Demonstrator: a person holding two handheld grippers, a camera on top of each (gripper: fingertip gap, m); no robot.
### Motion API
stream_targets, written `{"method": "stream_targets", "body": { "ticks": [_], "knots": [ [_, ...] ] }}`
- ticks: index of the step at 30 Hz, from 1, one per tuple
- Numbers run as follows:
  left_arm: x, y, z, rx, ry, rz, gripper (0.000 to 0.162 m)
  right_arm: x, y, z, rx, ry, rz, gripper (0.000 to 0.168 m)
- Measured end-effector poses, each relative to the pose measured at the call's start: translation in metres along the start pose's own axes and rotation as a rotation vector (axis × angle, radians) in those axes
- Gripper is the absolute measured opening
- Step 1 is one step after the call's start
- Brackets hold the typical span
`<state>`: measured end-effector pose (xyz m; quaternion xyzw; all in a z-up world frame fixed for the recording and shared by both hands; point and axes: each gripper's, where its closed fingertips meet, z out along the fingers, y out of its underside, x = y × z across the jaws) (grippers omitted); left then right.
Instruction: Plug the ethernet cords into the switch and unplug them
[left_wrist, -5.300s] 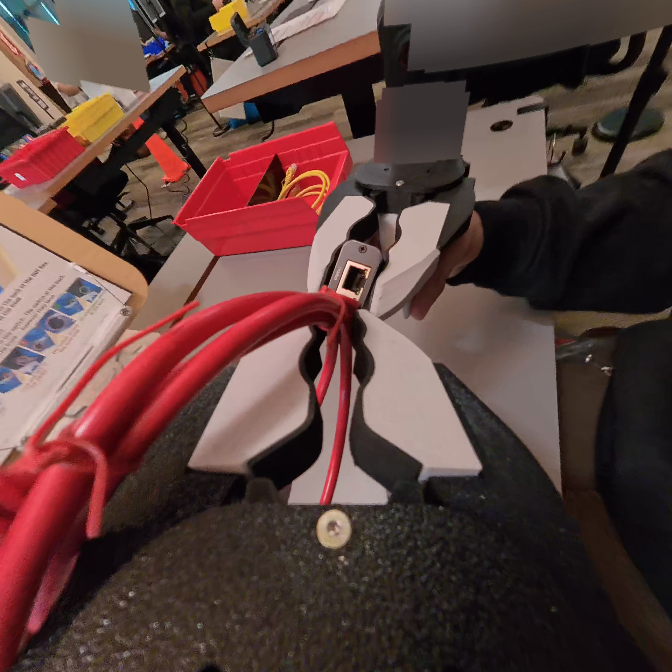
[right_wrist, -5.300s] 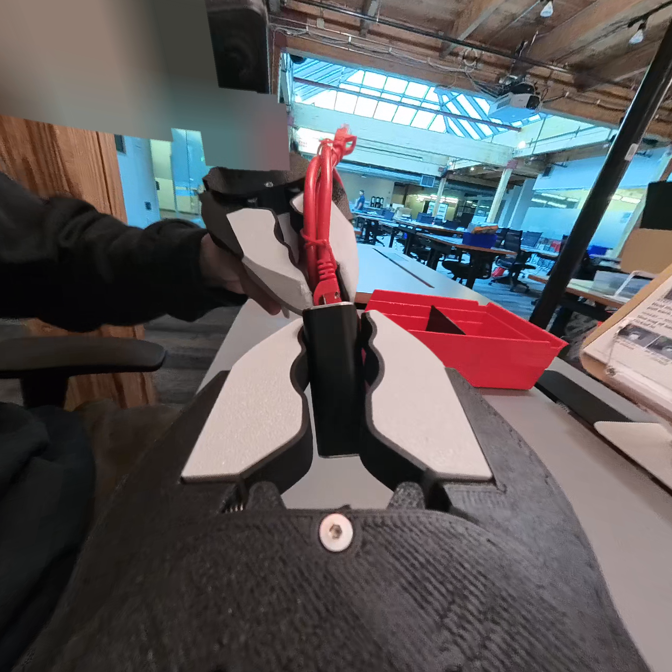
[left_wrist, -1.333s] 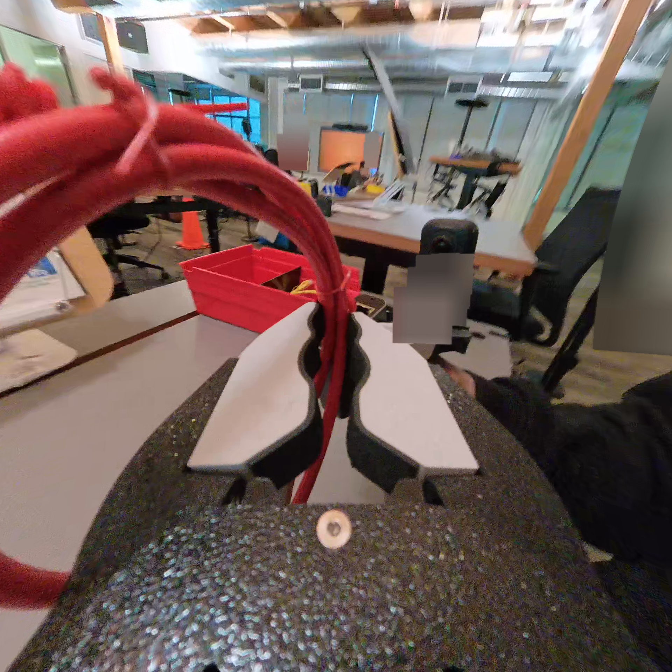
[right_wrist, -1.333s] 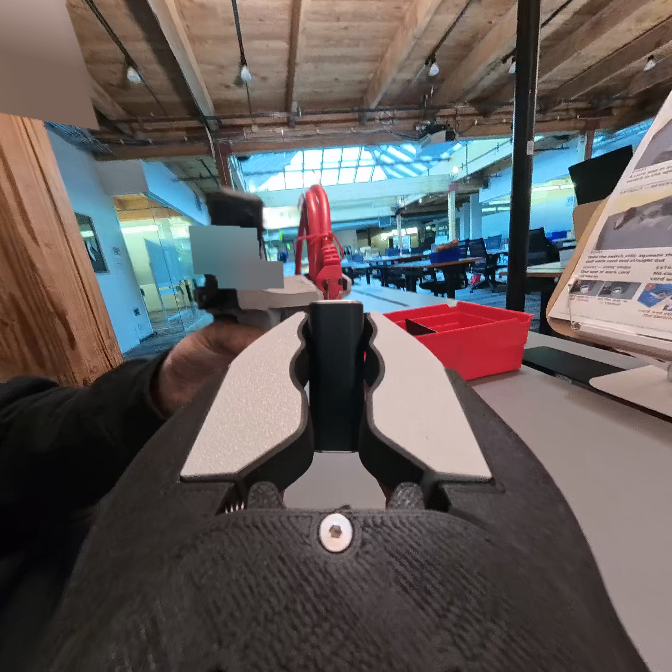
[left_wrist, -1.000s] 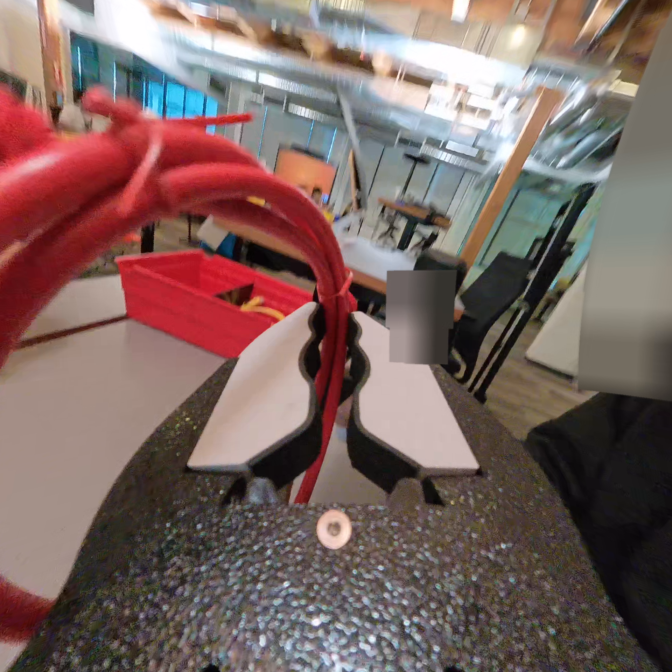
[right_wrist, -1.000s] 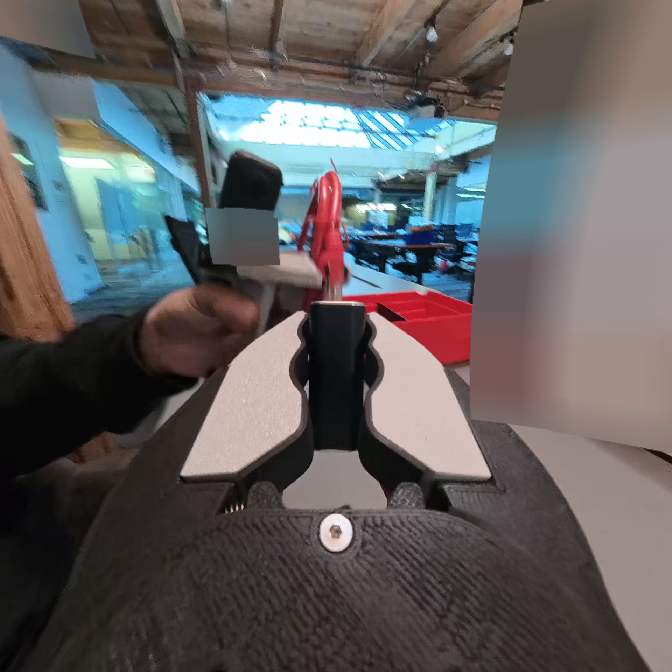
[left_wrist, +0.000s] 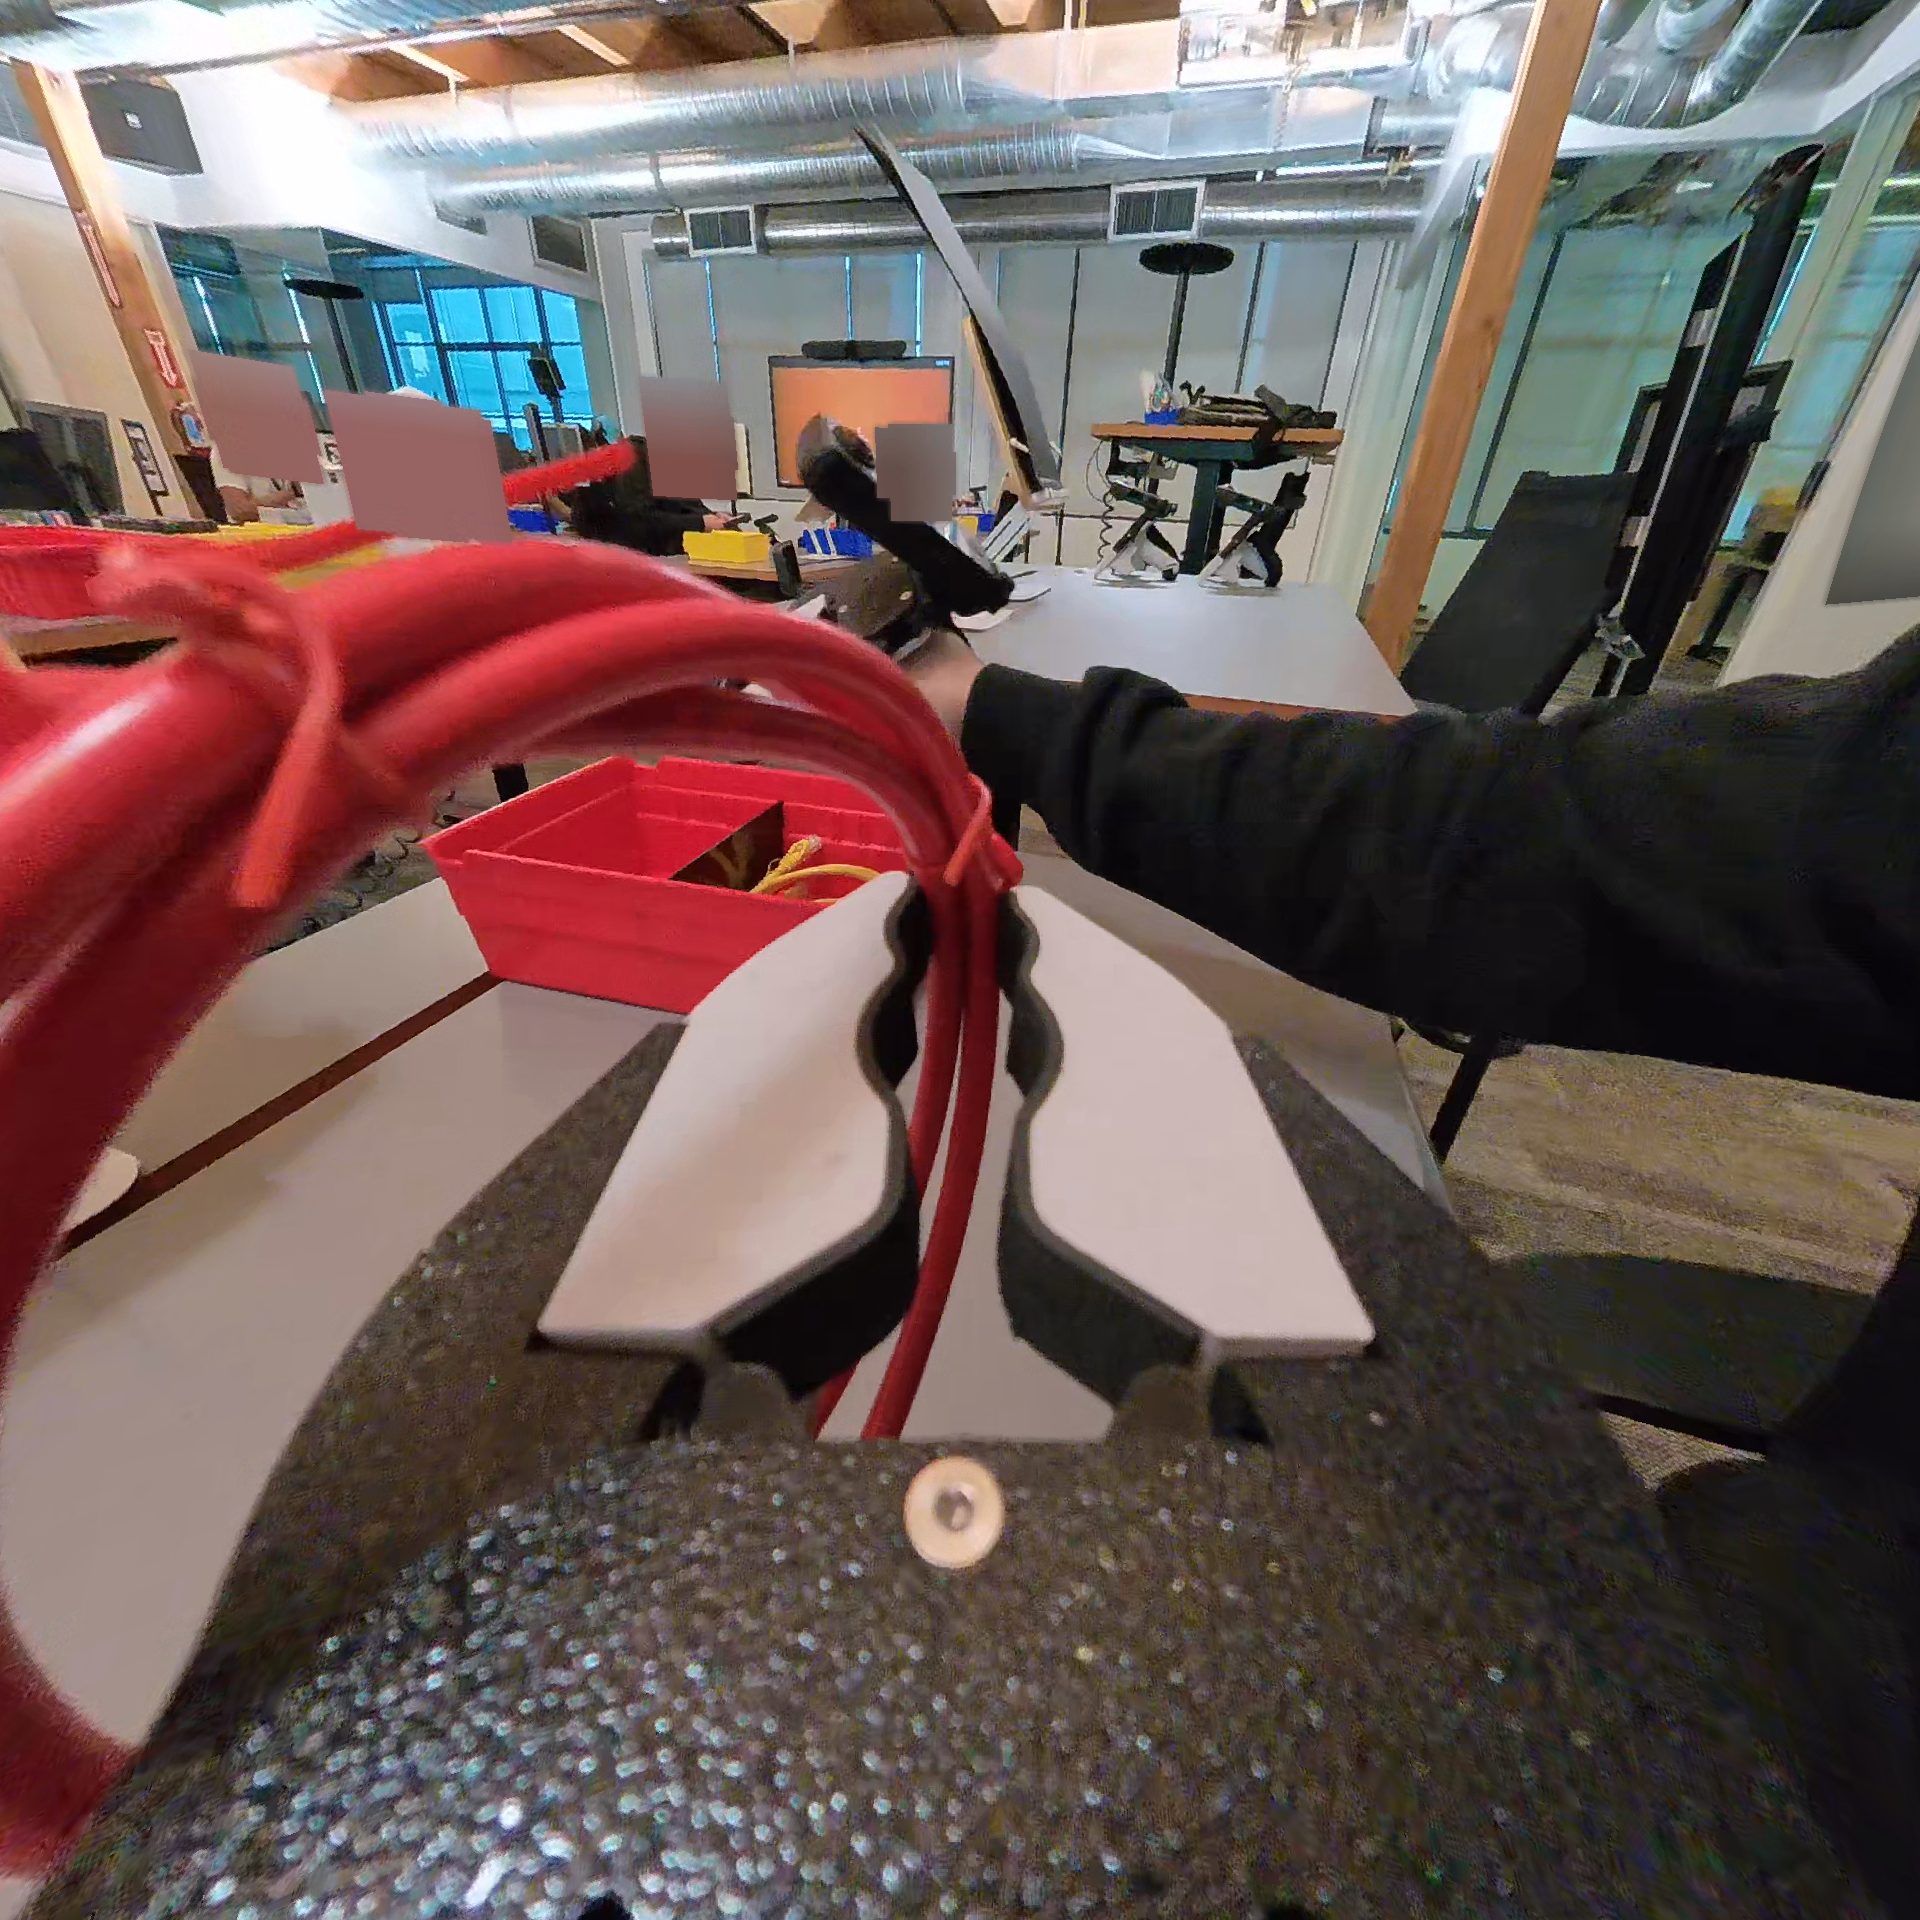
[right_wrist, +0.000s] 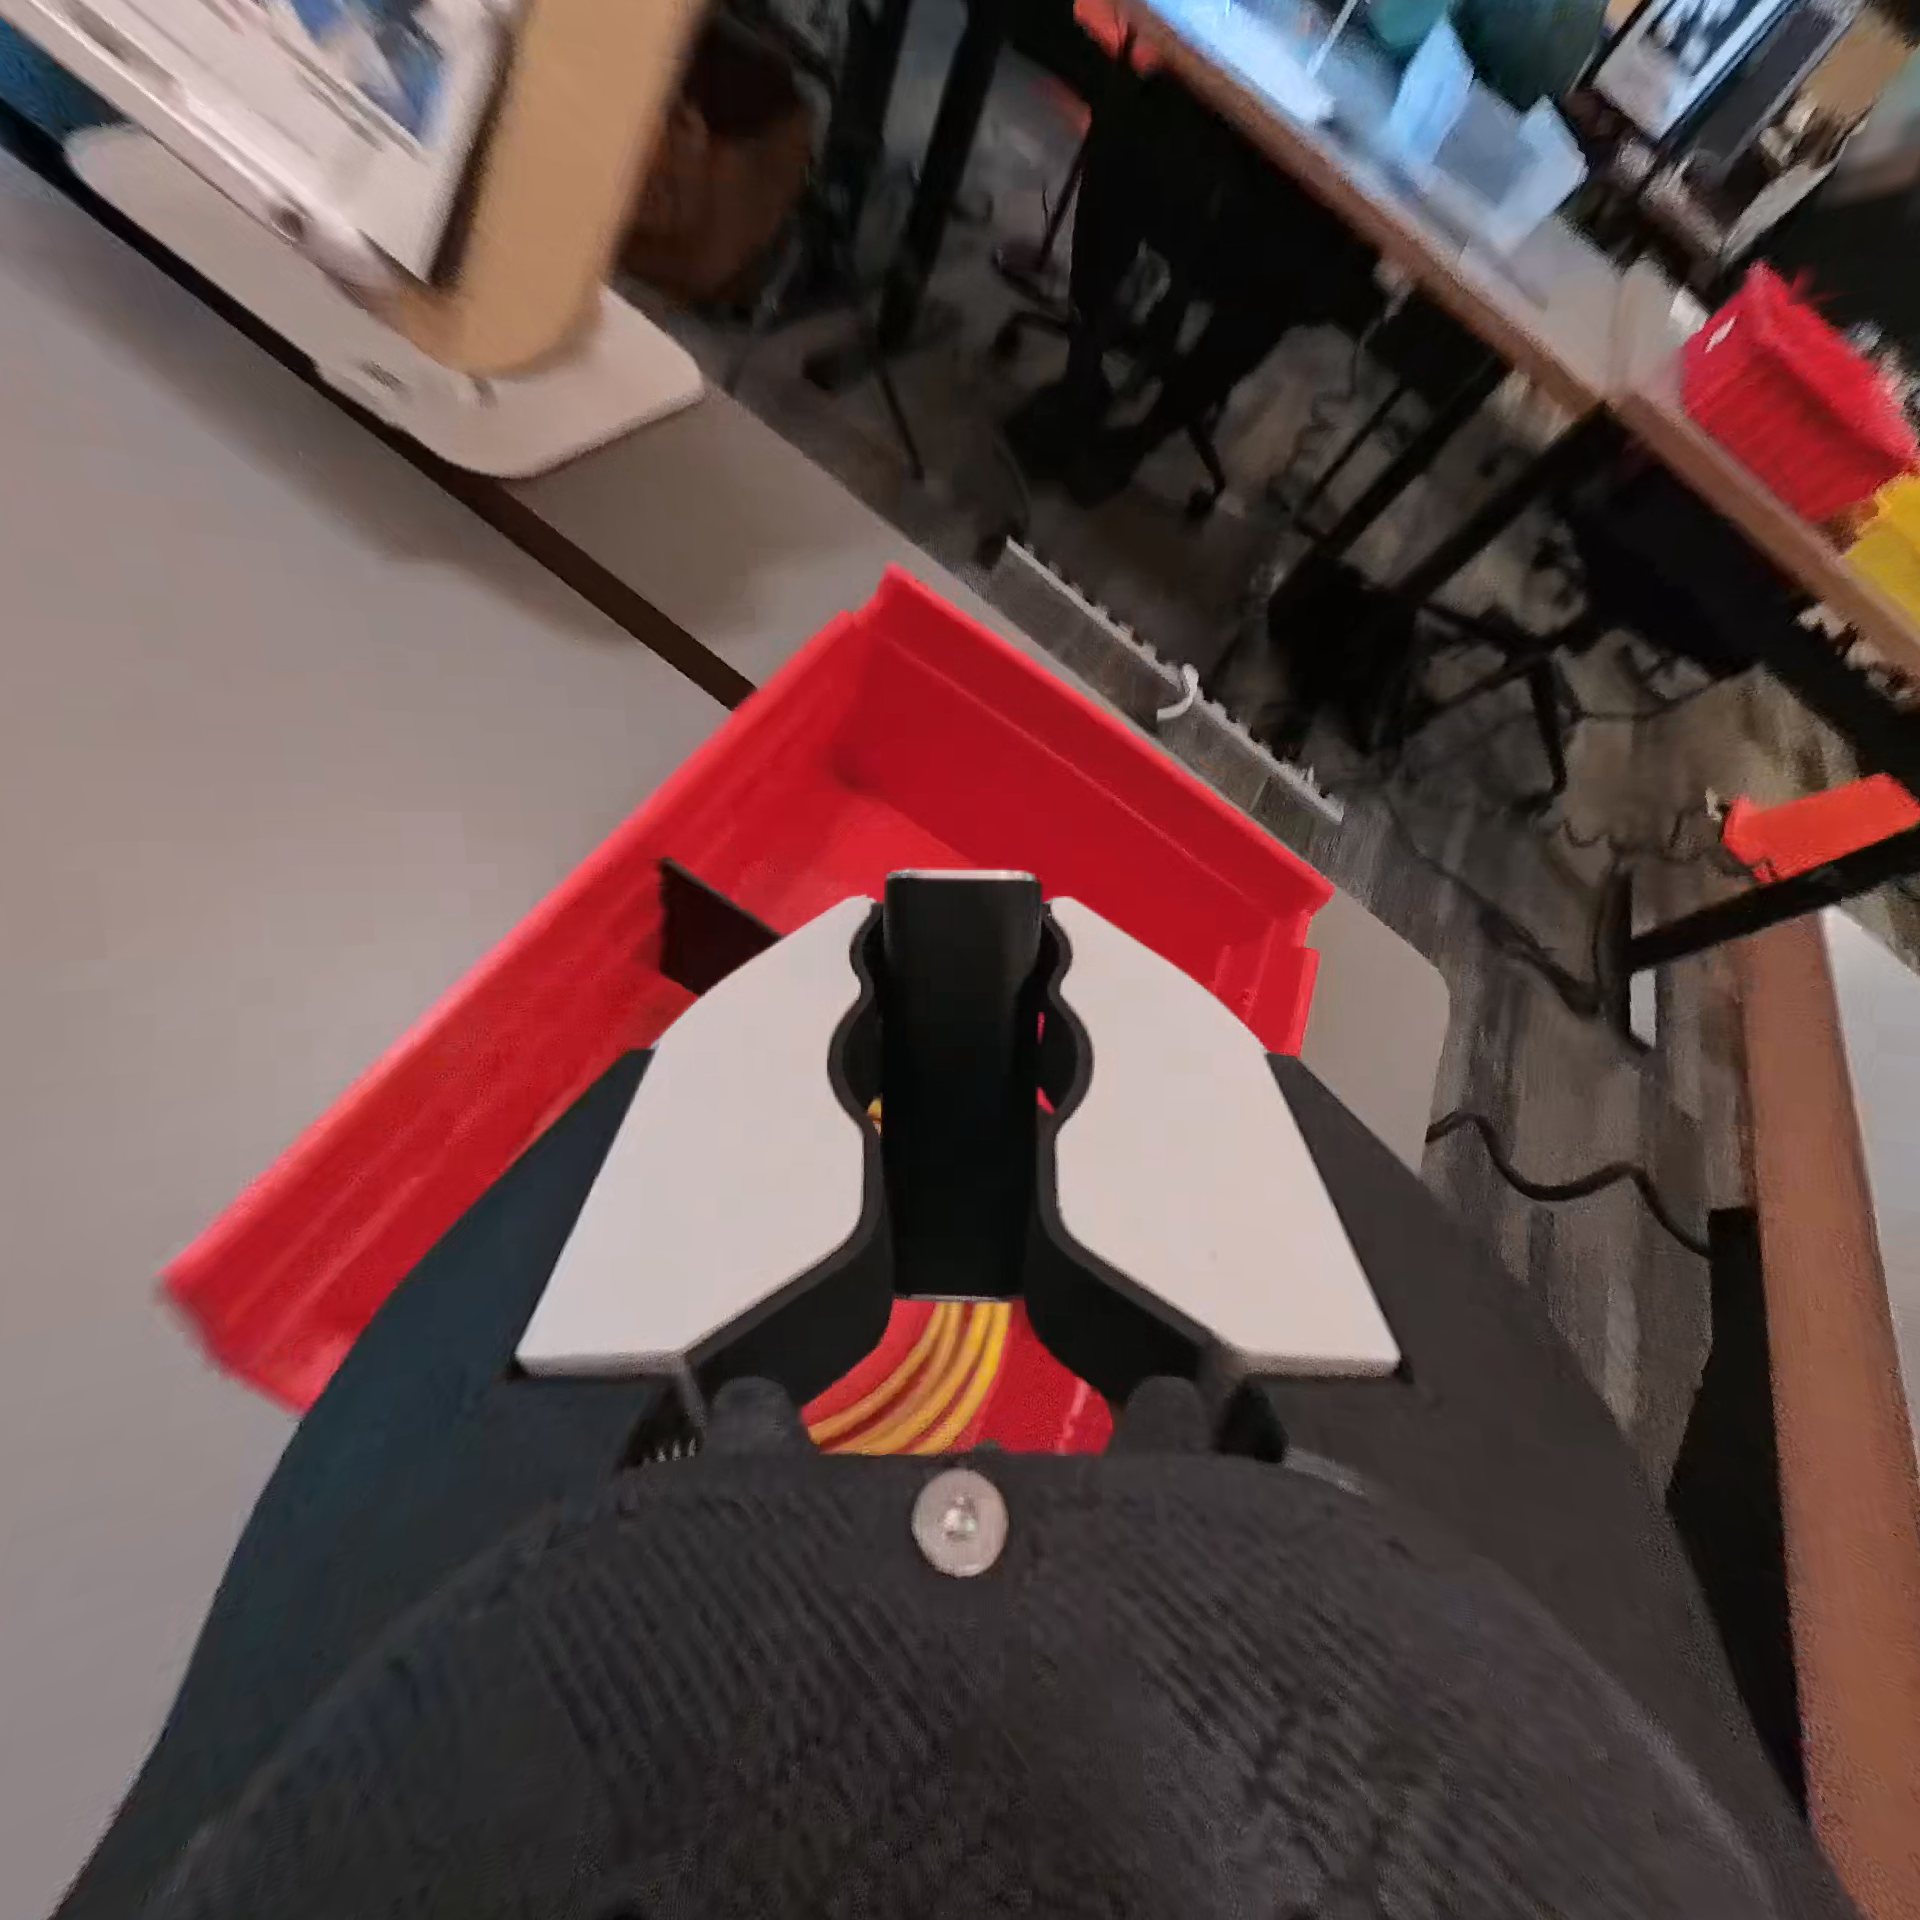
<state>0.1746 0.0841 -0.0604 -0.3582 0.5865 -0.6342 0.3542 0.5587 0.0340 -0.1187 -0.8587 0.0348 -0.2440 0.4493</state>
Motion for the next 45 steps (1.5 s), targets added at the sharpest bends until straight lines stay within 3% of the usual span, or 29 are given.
{"method": "stream_targets", "body": {
  "ticks": [4,9,12,15,17,19,22,24,27,31,34,36,37,41,45],
  "knots": [
    [-0.004,0.001,-0.005,-0.002,-0.003,-0.009,0.012,0.012,0.016,0.047,-0.104,-0.006,-0.020,0.028],
    [-0.009,0.009,-0.011,-0.015,-0.006,-0.033,0.012,0.013,0.024,0.080,-0.186,0.002,-0.053,0.027],
    [-0.011,0.011,-0.013,-0.013,-0.012,-0.050,0.012,0.019,0.014,0.081,-0.133,0.034,-0.004,0.052],
    [-0.016,0.012,-0.014,-0.016,-0.018,-0.060,0.012,0.024,-0.006,0.063,-0.041,0.038,0.046,0.062],
    [-0.019,0.014,-0.012,-0.015,-0.015,-0.071,0.012,-0.001,-0.030,0.042,0.033,-0.098,0.139,0.069],
    [-0.020,0.014,-0.010,-0.005,-0.010,-0.079,0.012,-0.042,-0.059,0.012,0.141,-0.239,0.145,0.076],
    [-0.021,0.016,-0.005,-0.004,0.001,-0.100,0.012,-0.138,-0.101,-0.045,0.291,-0.547,0.089,0.084],
    [-0.019,0.018,-0.001,-0.008,0.017,-0.109,0.012,-0.205,-0.122,-0.089,0.349,-0.755,0.021,0.082],
    [-0.013,0.023,0.007,-0.027,0.033,-0.108,0.012,-0.273,-0.146,-0.134,0.412,-0.877,-0.101,0.079],
    [-0.005,0.030,0.012,-0.078,0.027,-0.081,0.012,-0.323,-0.166,-0.151,0.385,-0.915,-0.171,0.065],
    [0.002,0.031,0.013,-0.111,0.018,-0.044,0.012,-0.350,-0.160,-0.148,0.300,-0.953,-0.264,0.057],
    [0.006,0.033,0.013,-0.143,0.013,-0.019,0.013,-0.363,-0.156,-0.145,0.266,-0.957,-0.305,0.044],
    [0.004,0.035,0.012,-0.159,-0.006,-0.007,0.013,-0.369,-0.154,-0.148,0.269,-0.986,-0.332,0.024],
    [-0.001,0.031,0.010,-0.148,-0.070,-0.013,0.015,-0.371,-0.158,-0.151,0.301,-0.974,-0.291,0.013],
    [-0.005,0.014,0.008,-0.001,-0.135,-0.033,0.051,-0.328,-0.161,-0.143,0.296,-0.854,-0.192,0.013]
  ]
}}
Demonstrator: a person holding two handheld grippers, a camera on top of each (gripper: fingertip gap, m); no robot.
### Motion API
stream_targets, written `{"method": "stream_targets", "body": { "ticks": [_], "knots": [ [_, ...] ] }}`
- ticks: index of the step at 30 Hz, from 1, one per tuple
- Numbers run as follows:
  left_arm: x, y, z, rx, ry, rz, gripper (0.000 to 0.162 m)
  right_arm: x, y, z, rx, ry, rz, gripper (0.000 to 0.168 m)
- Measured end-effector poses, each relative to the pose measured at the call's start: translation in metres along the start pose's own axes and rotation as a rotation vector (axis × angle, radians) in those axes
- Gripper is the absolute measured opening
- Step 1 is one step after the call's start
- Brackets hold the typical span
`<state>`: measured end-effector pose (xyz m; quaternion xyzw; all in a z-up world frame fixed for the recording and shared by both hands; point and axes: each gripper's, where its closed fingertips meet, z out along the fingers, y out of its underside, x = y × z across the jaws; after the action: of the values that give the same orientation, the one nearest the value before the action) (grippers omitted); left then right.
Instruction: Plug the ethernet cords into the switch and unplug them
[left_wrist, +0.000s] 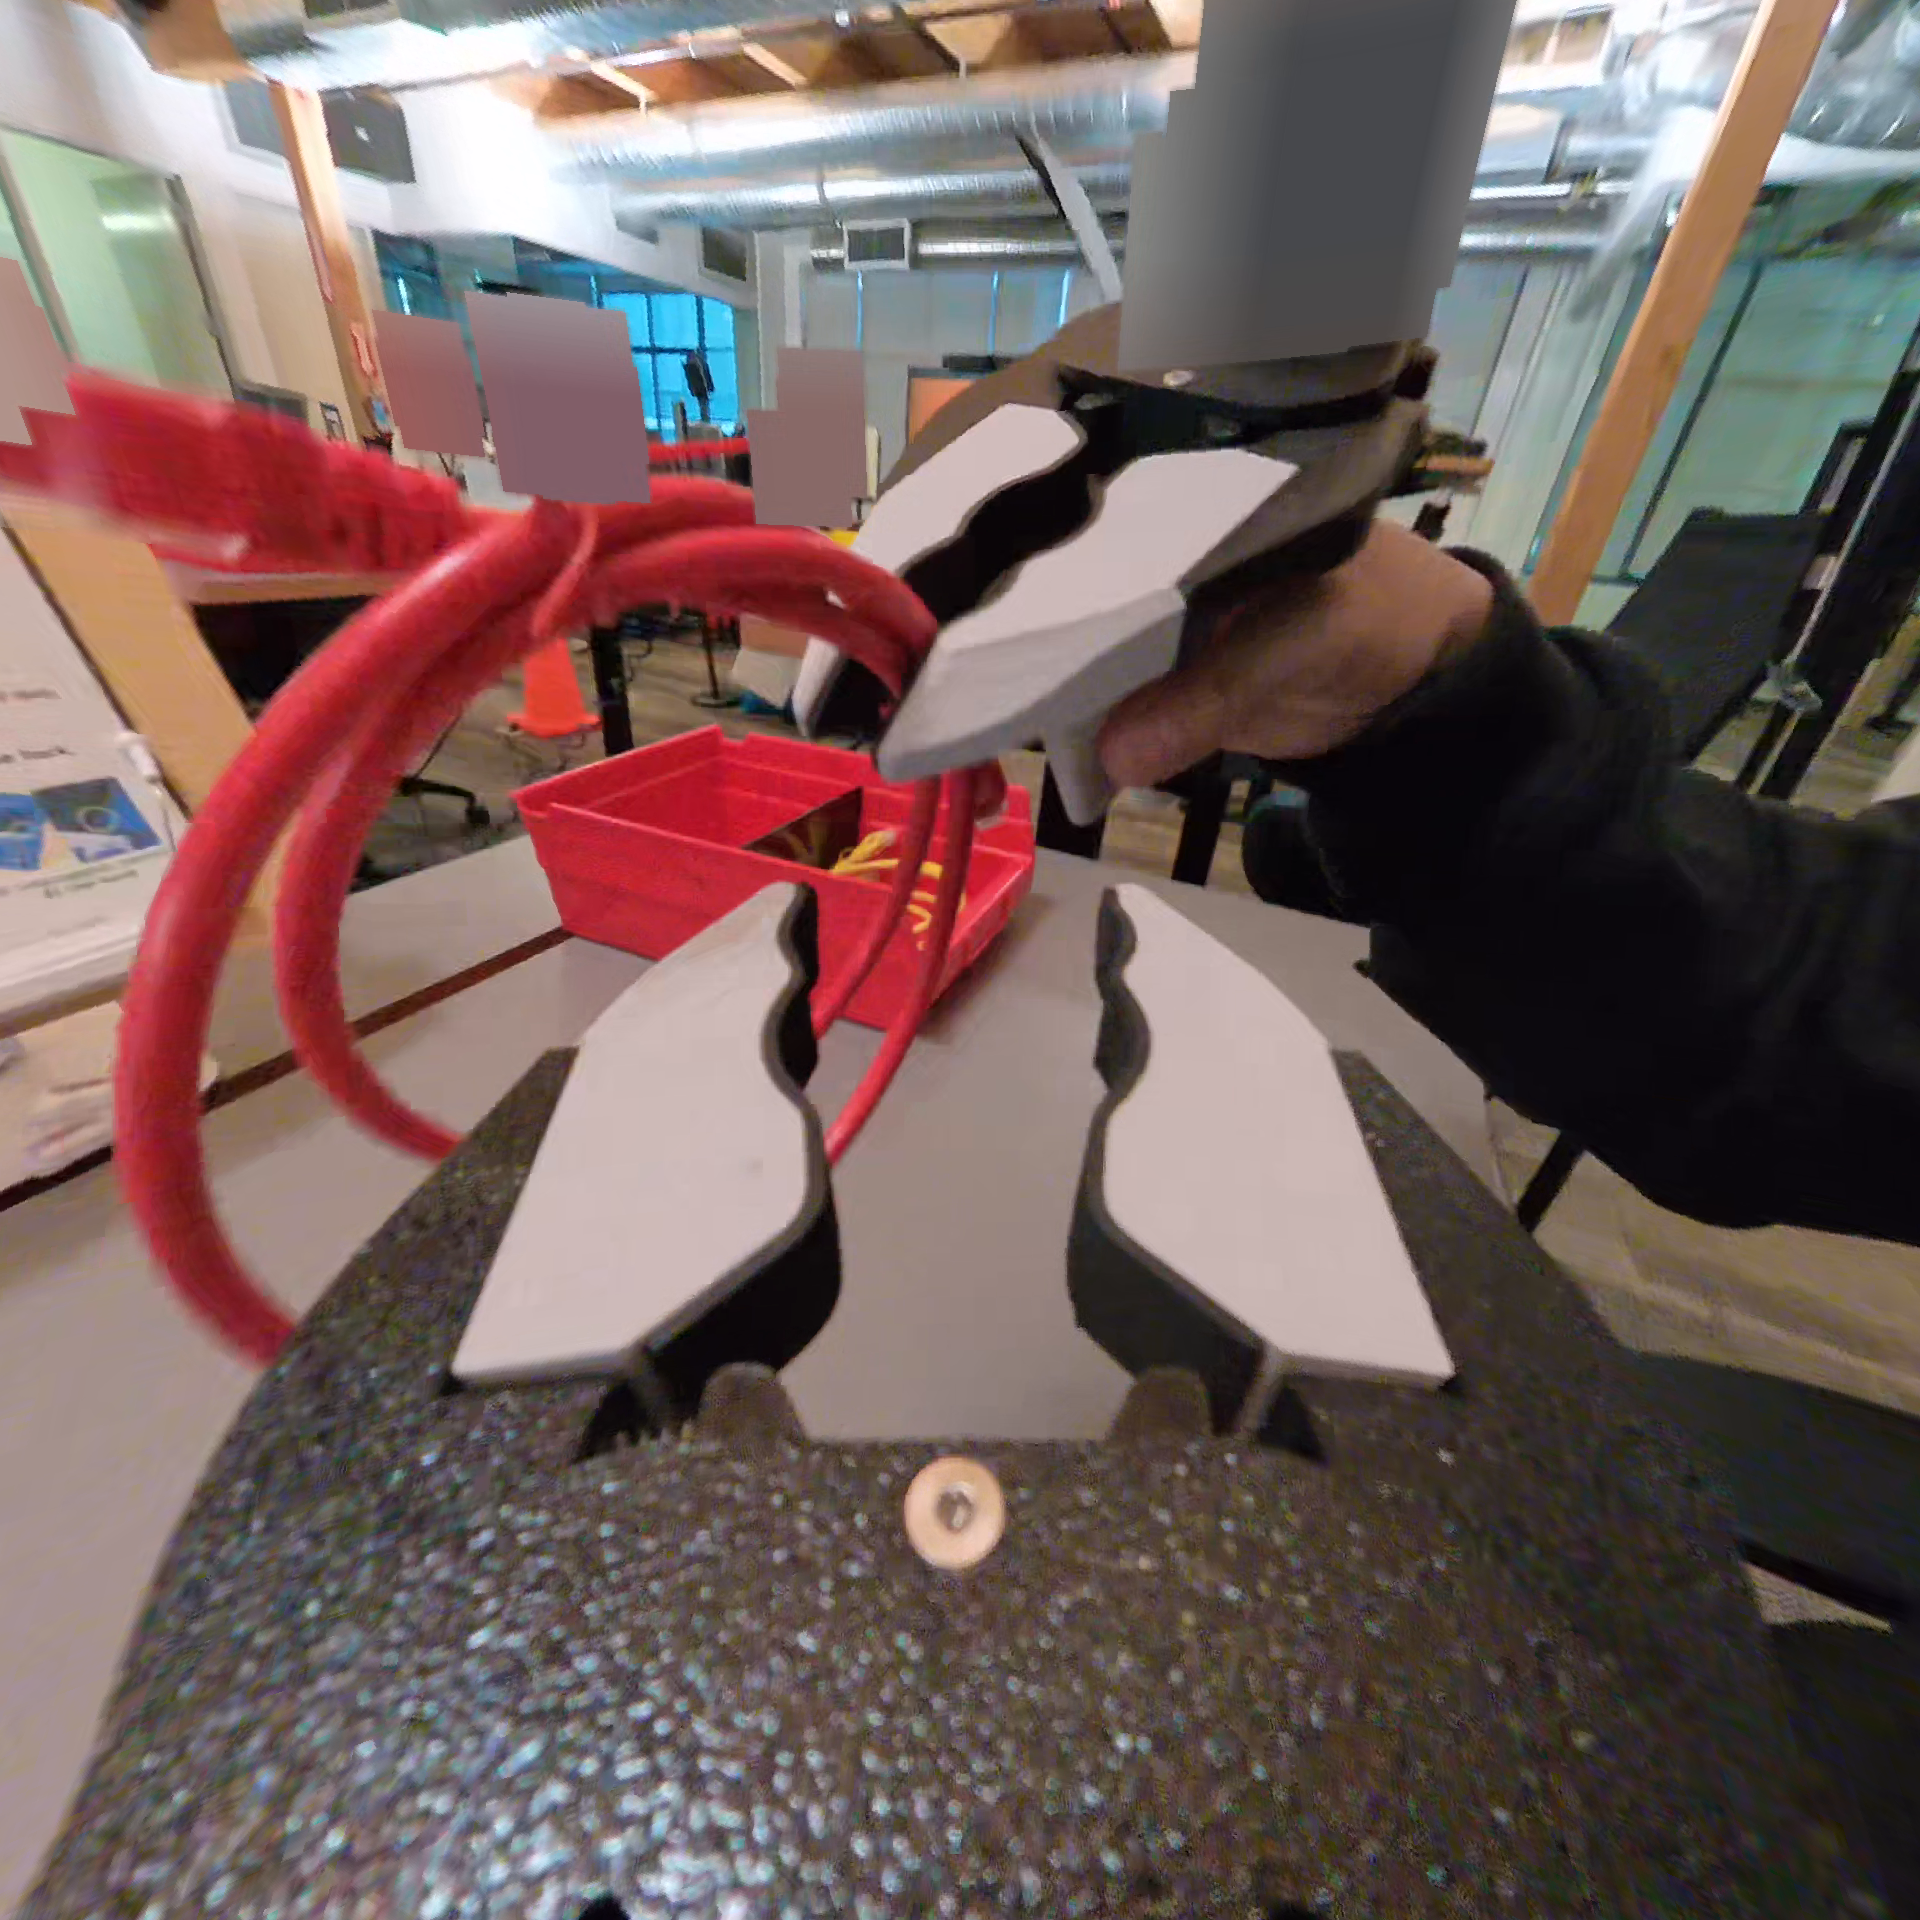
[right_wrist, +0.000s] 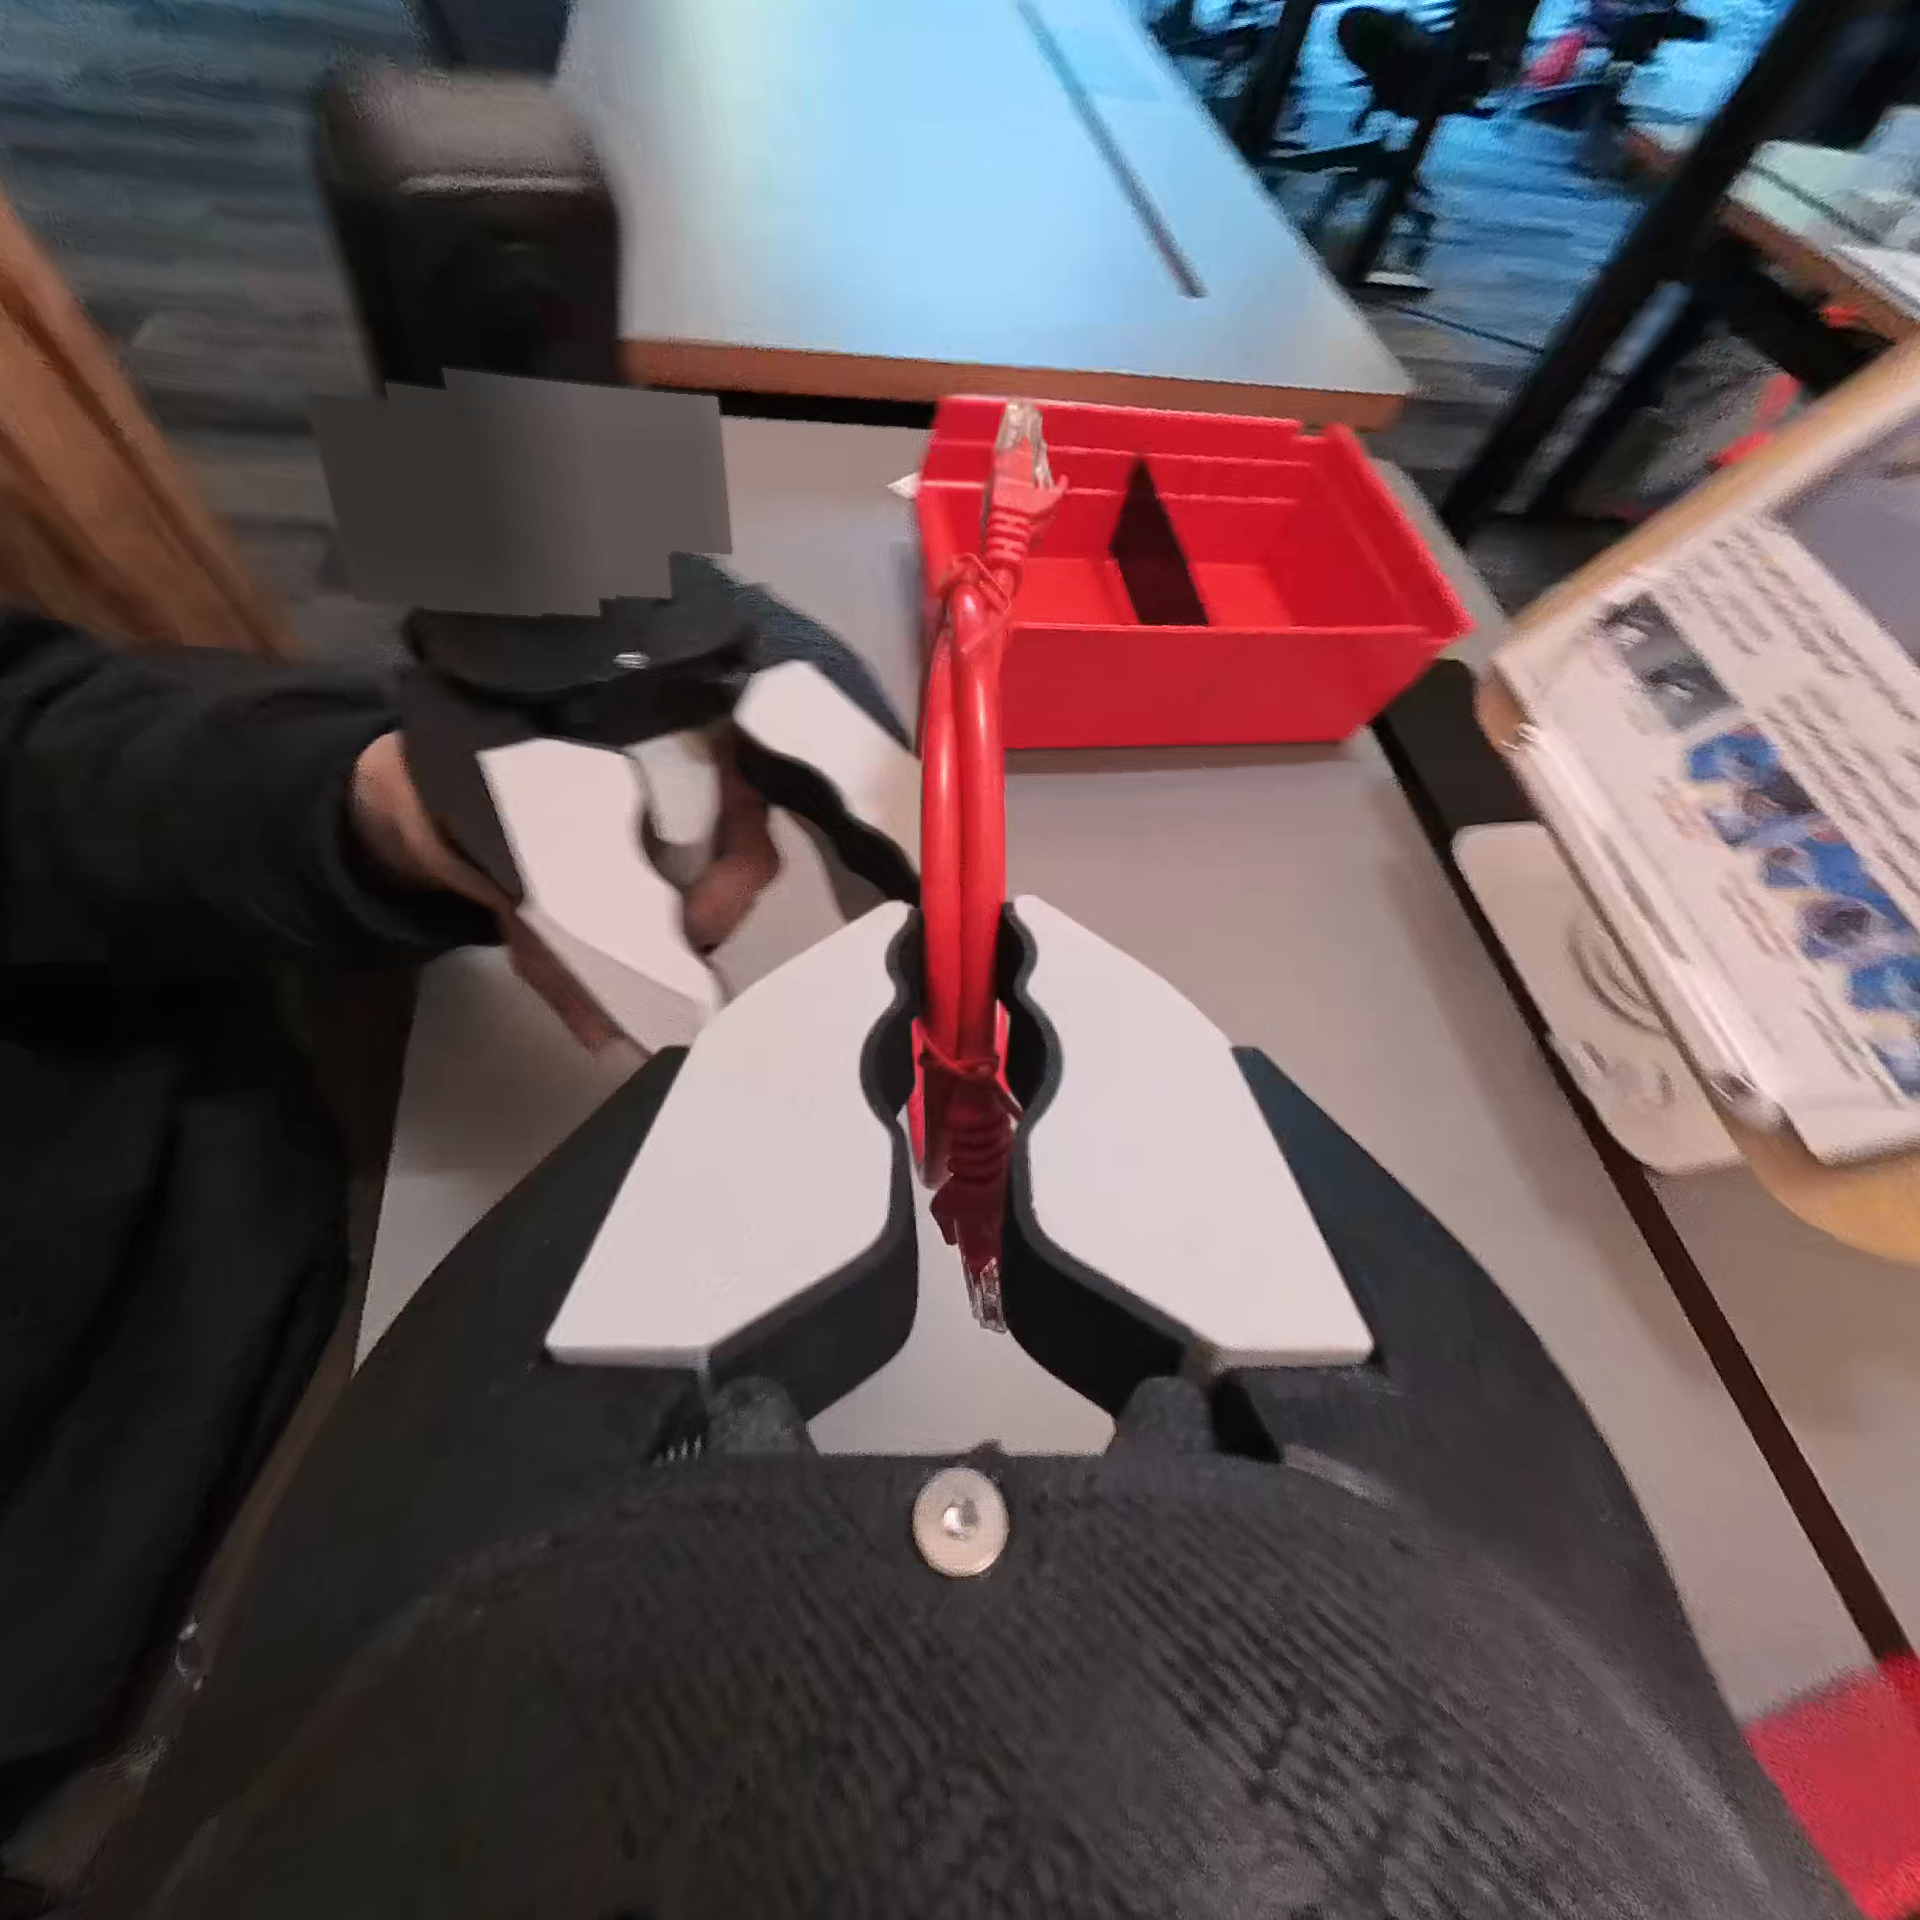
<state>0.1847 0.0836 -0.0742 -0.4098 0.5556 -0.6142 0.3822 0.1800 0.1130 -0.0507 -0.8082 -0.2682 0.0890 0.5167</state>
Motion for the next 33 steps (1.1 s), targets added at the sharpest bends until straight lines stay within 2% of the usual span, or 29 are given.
{"method": "stream_targets", "body": {
  "ticks": [4,7,10,13,16,20,25,29,31,33],
  "knots": [
    [0.016,-0.008,-0.010,0.075,0.110,-0.072,0.051,0.068,0.021,-0.070,0.041,0.205,0.203,0.013],
    [0.014,0.005,-0.018,0.009,0.103,-0.056,0.051,0.121,0.054,-0.141,0.095,0.339,0.420,0.013],
    [0.007,0.025,-0.022,-0.107,0.068,-0.012,0.050,0.168,0.106,-0.206,0.140,0.461,0.655,0.013],
    [0.011,0.038,-0.021,-0.174,0.083,0.008,0.050,0.204,0.167,-0.252,0.179,0.588,0.853,0.013],
    [0.016,0.043,-0.017,-0.198,0.105,0.019,0.049,0.212,0.208,-0.251,0.228,0.542,1.008,0.012],
    [0.019,0.044,-0.012,-0.208,0.114,0.017,0.048,0.212,0.226,-0.226,0.233,0.470,1.061,0.013],
    [0.020,0.047,-0.014,-0.234,0.111,0.025,0.047,0.221,0.233,-0.205,0.240,0.376,1.120,0.013],
    [0.020,0.047,-0.014,-0.241,0.111,0.017,0.046,0.229,0.260,-0.194,0.127,0.410,1.153,0.015],
    [0.020,0.048,-0.014,-0.247,0.112,0.016,0.046,0.235,0.277,-0.197,-0.008,0.508,1.087,0.037],
    [0.020,0.049,-0.014,-0.257,0.110,0.027,0.046,0.237,0.293,-0.209,-0.230,0.639,0.932,0.059]
  ]
}}
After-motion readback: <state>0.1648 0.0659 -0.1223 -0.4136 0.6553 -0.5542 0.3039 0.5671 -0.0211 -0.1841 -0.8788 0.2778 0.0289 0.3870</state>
